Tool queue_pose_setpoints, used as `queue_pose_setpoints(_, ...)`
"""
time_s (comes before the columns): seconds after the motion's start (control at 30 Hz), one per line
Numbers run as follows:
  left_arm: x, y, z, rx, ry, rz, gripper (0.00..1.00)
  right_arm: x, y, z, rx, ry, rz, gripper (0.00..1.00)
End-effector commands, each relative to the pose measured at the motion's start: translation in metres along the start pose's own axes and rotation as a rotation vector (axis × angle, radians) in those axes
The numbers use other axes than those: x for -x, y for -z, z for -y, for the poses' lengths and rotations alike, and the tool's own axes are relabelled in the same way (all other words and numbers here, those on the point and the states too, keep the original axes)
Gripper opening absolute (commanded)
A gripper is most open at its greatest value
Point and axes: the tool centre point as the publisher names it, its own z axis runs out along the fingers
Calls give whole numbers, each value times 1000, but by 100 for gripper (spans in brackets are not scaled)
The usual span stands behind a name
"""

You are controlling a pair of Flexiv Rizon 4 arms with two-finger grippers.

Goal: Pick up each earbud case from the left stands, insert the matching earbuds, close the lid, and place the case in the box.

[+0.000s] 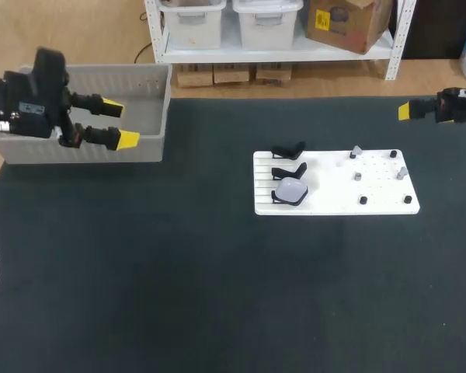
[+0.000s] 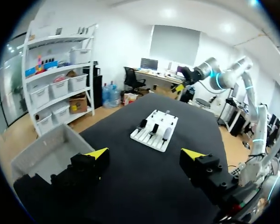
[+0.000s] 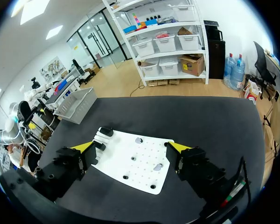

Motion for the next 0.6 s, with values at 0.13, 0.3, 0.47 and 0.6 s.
queue_pose_setpoints(0.13, -3, -15, 10, -184, -82, 51, 100, 0, 1, 0, -2, 0, 0, 100)
queue_pose_setpoints(0.3, -3, -16, 11, -180, -55, 41, 100, 0, 1, 0, -2, 0, 0, 100)
queue_pose_setpoints(0.47, -3, -16, 11, -180, -55, 41, 100, 0, 1, 0, -2, 0, 0, 100)
queue_pose_setpoints(0.6, -3, -16, 11, -180, -55, 41, 100, 0, 1, 0, -2, 0, 0, 100)
